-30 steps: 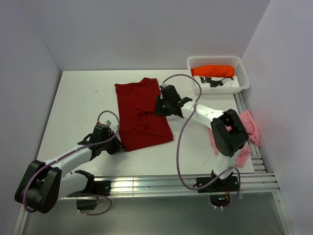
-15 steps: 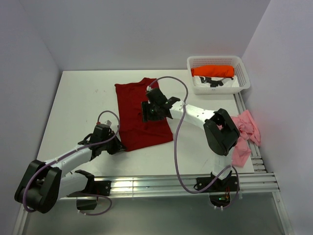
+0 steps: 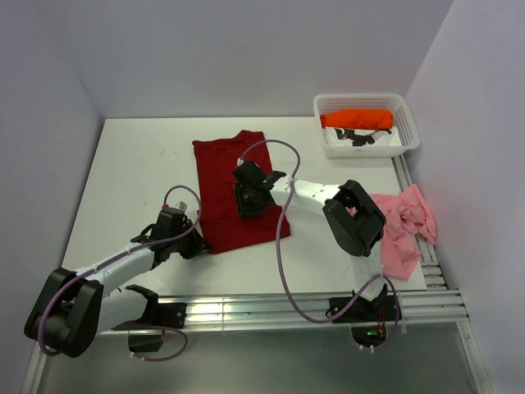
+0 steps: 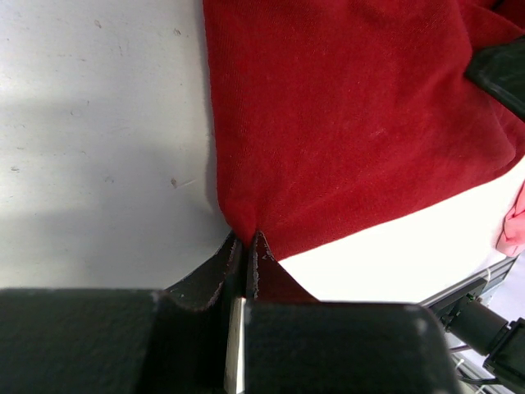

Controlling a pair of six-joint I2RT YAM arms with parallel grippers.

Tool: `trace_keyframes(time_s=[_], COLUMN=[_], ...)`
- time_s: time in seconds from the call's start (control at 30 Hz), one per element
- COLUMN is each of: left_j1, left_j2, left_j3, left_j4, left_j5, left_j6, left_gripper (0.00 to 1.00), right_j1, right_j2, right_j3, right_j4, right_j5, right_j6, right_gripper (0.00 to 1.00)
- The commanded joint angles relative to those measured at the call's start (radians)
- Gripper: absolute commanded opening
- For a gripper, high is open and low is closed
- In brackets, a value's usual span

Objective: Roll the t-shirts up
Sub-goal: Roll the tshirt

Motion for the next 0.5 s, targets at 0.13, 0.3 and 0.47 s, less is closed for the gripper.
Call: trace_keyframes(time_s=[0.13, 0.3, 0.47], left_j1=[-0.007, -0.007, -0.01], left_j2=[0.015, 0.014, 0.017], left_j3=[-0.006, -0.008, -0.009], left_j4=[-0.036, -0.033, -0.028], left_j5=[-0.044, -0.044, -0.044], left_j6=[0.022, 0.022, 0.019], left_gripper=[0.04, 0.04, 0.04], right_j1=[0.003, 0.003, 0.002], right_j2=[-0.004, -0.004, 0.017], right_j3=[0.016, 0.029, 0.072], right_j4=[0.04, 0.043, 0.032], right_j5=[0.082, 0.103, 0.109], right_j6=[0.04, 0.048, 0.045], right_gripper=[0.25, 0.14, 0.11])
